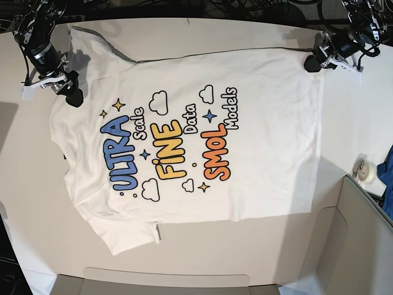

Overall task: Layout the t-shirt on the table in an organized manner, then fold the t-shirt properly
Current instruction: 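Grasp the collar-side corners of the t-shirt with both grippers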

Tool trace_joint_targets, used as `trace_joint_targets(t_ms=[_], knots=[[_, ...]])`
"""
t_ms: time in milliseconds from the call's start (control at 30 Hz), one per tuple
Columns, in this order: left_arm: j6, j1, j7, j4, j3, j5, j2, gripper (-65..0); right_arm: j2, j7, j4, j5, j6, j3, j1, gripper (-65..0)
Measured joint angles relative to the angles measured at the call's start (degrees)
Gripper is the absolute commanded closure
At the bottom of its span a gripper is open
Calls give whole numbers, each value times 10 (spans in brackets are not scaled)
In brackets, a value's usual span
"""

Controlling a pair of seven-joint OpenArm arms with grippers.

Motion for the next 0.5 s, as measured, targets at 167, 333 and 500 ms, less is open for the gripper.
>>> trace_joint_targets(t_ms=[167,333,500], knots=[[0,0,0,0,0,0,0,-17,1,8,1,3,4,-7,-10,-403],[0,0,0,0,0,0,0,-14,2,6,1,5,5,-9,-21,-245],[0,0,0,0,0,0,0,0,3,-7,-2,-3,4,-14,-26,-5]])
